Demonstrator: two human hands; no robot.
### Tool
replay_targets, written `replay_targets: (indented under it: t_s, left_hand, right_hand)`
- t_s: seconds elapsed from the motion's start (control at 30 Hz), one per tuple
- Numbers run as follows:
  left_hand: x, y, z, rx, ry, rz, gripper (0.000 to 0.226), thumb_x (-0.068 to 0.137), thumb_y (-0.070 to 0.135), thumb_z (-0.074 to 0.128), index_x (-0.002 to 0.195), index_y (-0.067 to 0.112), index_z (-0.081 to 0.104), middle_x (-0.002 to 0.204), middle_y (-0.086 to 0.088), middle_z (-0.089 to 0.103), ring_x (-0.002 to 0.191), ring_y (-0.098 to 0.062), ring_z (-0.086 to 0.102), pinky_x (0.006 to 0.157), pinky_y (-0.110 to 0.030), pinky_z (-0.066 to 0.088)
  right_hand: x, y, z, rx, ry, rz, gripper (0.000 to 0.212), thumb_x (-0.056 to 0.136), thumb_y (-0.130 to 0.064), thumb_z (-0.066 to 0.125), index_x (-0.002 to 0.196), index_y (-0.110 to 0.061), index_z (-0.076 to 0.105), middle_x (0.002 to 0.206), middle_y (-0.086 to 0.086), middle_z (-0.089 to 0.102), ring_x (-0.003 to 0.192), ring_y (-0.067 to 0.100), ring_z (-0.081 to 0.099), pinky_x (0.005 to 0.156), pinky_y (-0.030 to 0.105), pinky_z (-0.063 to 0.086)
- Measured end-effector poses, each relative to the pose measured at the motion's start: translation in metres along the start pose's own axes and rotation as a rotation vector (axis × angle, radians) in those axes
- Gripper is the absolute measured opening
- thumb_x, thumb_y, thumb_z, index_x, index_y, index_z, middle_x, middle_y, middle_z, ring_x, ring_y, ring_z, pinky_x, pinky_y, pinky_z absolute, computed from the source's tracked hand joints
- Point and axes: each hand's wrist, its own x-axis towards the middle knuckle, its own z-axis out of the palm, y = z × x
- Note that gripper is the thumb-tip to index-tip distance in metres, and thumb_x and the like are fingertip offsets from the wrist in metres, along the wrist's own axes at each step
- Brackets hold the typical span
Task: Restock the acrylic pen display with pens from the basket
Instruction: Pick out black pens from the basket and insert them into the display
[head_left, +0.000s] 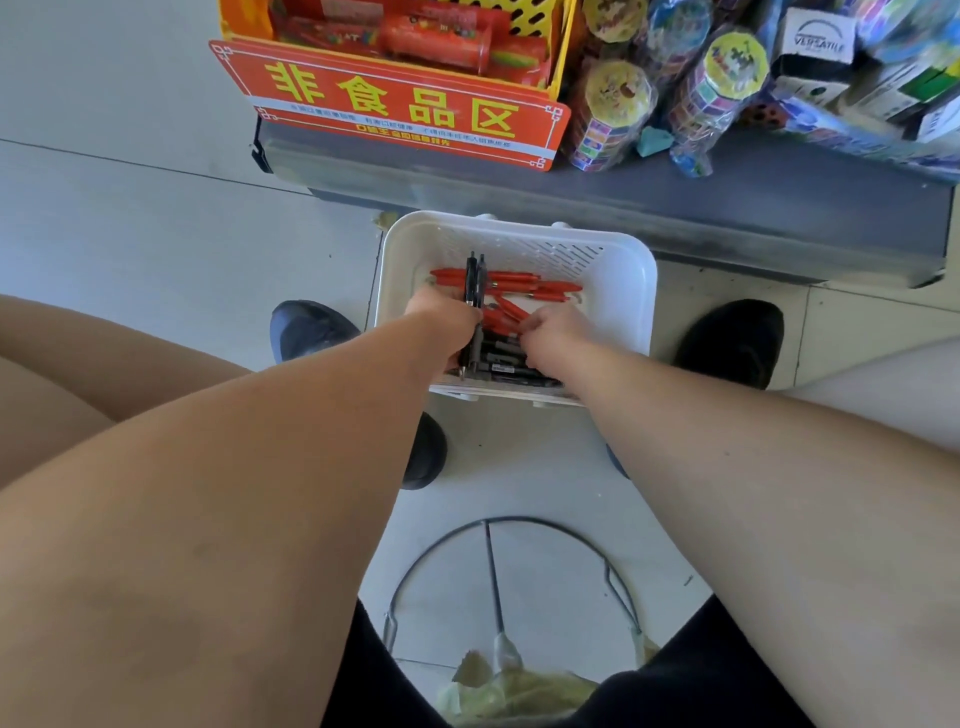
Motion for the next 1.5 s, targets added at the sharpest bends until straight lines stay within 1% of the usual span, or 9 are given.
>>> replay_targets:
  t_s: [0.13,0.37,0.5,0.63,0.73,0.97,1.13,1.27,1.5]
  left_hand:
    - [0.006,0.001,-0.003,0.132,0.002,0.049,0.013,0.097,0.013,0.055,0.108,0.016,0.063,0.097,-0.006,0.070,0.088,-0.023,0.069,0.086,-0.042,0.059]
    - [0.011,0.005,0.000,0.308,-0.067,0.073,0.017,0.097,0.010,0.055,0.110,0.011,0.065,0.093,-0.008,0.065,0.088,-0.024,0.066,0.087,-0.038,0.056]
    - [0.010,0.007,0.001,0.321,-0.098,0.048,0.019,0.097,0.007,0.053,0.111,0.008,0.065,0.101,-0.013,0.068,0.095,-0.029,0.068,0.091,-0.043,0.057]
    - [0.010,0.006,-0.003,0.305,-0.087,0.045,0.018,0.098,0.010,0.052,0.111,0.009,0.064,0.101,-0.013,0.068,0.096,-0.029,0.068,0.090,-0.044,0.057]
    - [0.009,0.003,-0.005,0.263,-0.091,0.024,0.016,0.098,0.012,0.054,0.111,0.011,0.064,0.096,-0.010,0.067,0.094,-0.026,0.068,0.091,-0.043,0.057]
    - [0.003,0.001,-0.013,0.226,-0.085,0.036,0.015,0.097,0.011,0.054,0.106,0.015,0.065,0.100,-0.011,0.070,0.094,-0.027,0.070,0.089,-0.044,0.058]
    - [-0.003,-0.001,-0.015,0.222,-0.084,0.080,0.011,0.097,0.014,0.056,0.098,0.019,0.066,0.098,-0.008,0.071,0.091,-0.024,0.070,0.086,-0.041,0.059]
    - [-0.004,-0.001,-0.016,0.179,-0.119,0.107,0.014,0.098,0.015,0.057,0.091,0.025,0.063,0.097,-0.005,0.069,0.093,-0.023,0.070,0.087,-0.038,0.058]
    - [-0.001,-0.001,-0.020,0.101,-0.119,0.057,0.009,0.099,0.017,0.057,0.101,0.024,0.062,0.097,-0.002,0.069,0.092,-0.020,0.069,0.090,-0.040,0.058]
  right_hand:
    - [0.010,0.003,0.001,-0.245,-0.103,-0.021,0.022,0.094,-0.017,0.055,0.113,-0.017,0.065,0.102,0.000,0.058,0.086,0.024,0.056,0.074,0.026,0.044]
    - [0.016,0.006,0.011,-0.470,-0.063,-0.080,0.035,0.084,-0.006,0.056,0.114,-0.021,0.066,0.097,0.001,0.058,0.078,0.025,0.053,0.082,0.030,0.049]
    - [0.011,0.001,0.012,-0.544,-0.037,-0.065,0.024,0.084,-0.007,0.055,0.104,-0.016,0.064,0.076,0.002,0.050,0.075,0.028,0.055,0.072,0.031,0.047]
    - [0.006,-0.005,0.006,-0.625,-0.091,0.007,0.003,0.088,-0.011,0.057,0.091,-0.011,0.055,0.074,0.006,0.050,0.063,0.024,0.050,0.066,0.032,0.045]
    - [0.004,-0.008,0.004,-0.679,-0.137,-0.001,0.010,0.089,-0.013,0.057,0.098,-0.009,0.058,0.076,0.006,0.051,0.062,0.023,0.048,0.066,0.031,0.044]
    - [-0.004,-0.003,-0.007,-0.554,-0.151,-0.019,0.034,0.094,-0.013,0.054,0.126,-0.004,0.060,0.125,0.018,0.061,0.116,0.036,0.058,0.078,0.035,0.040]
    - [-0.008,-0.001,-0.005,-0.623,-0.116,0.026,0.003,0.094,-0.008,0.050,0.094,-0.010,0.048,0.078,0.005,0.049,0.064,0.019,0.047,0.058,0.030,0.036]
    - [-0.010,0.001,-0.007,-0.644,-0.117,0.048,0.020,0.092,-0.009,0.054,0.075,-0.012,0.046,0.074,0.005,0.050,0.062,0.019,0.047,0.060,0.031,0.040]
    - [-0.009,-0.003,-0.008,-0.683,-0.167,0.070,0.015,0.094,-0.012,0.053,0.079,-0.010,0.052,0.078,0.005,0.052,0.065,0.018,0.049,0.069,0.030,0.045]
